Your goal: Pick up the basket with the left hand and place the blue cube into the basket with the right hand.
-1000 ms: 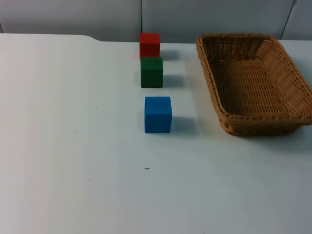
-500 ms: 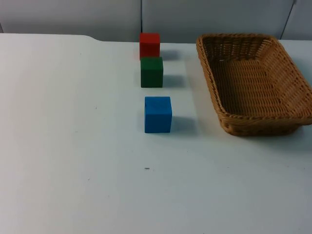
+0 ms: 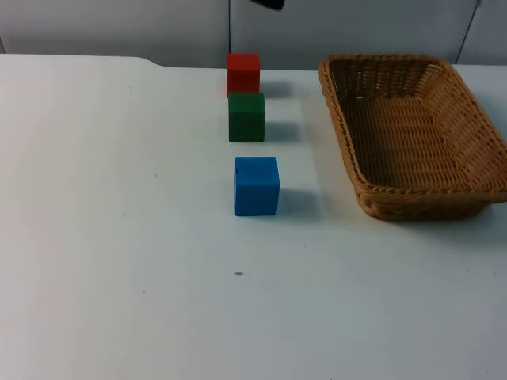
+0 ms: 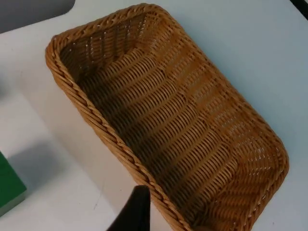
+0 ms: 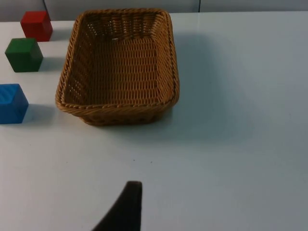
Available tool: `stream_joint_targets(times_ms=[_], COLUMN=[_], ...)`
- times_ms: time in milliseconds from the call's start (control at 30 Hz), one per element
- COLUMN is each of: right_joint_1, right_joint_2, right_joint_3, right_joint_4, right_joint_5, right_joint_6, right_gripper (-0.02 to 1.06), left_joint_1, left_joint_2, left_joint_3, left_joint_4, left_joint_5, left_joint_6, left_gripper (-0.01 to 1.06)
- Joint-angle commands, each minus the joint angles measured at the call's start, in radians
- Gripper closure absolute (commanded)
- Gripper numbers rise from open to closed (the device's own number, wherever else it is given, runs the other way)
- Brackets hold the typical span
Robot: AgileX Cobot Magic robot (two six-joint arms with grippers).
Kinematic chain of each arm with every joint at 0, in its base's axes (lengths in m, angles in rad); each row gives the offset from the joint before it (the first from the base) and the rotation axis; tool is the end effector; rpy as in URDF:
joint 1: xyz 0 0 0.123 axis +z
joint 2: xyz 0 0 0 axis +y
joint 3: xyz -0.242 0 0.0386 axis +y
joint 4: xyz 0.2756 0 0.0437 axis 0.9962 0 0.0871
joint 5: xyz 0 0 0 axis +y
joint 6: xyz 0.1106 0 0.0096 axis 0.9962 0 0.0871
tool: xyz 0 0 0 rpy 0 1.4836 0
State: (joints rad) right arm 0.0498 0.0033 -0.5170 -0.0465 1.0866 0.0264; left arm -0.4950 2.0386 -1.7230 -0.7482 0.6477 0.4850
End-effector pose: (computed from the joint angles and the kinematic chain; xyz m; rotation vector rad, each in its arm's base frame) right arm 0.0749 -0.0008 0.2841 -0.0208 2.0555 -0.0085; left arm 0.4132 -0.2749 0.2097 0.6227 2.2811 -0.8117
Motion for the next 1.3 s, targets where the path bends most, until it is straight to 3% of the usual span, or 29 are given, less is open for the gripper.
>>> stream_joint_targets(times_ms=[0, 200, 467, 900, 1267], right_joint_1=[-0.006, -0.006, -0.006, -0.006, -0.006], right_joint_2=[-0.003, -0.003, -0.003, -0.003, -0.003], right_joint_3=[0.009, 0.009, 0.009, 0.009, 0.009], right_joint_4=[0.001, 0.001, 0.001, 0.001, 0.001], right_joint_5=[-0.008, -0.008, -0.008, -0.008, -0.008], right_joint_6=[0.001, 0.001, 0.001, 0.001, 0.001], right_gripper=[0.0, 0.0, 0.0, 0.0, 0.0], left_joint_1=[-0.016, -0.048, -0.079, -0.106, -0.106], left_joint_2=[0.033, 0.134, 0.248, 0.423, 0.477], left_joint_3=[-0.038, -0.128, -0.23, -0.408, -0.42], left_joint_4=[0.018, 0.102, 0.111, 0.277, 0.296], left_joint_5=[0.014, 0.019, 0.039, 0.1, 0.106], left_joint_6=[-0.033, -0.147, -0.183, -0.354, -0.388], left_gripper=[0.13, 0.13, 0.13, 0.13, 0.13])
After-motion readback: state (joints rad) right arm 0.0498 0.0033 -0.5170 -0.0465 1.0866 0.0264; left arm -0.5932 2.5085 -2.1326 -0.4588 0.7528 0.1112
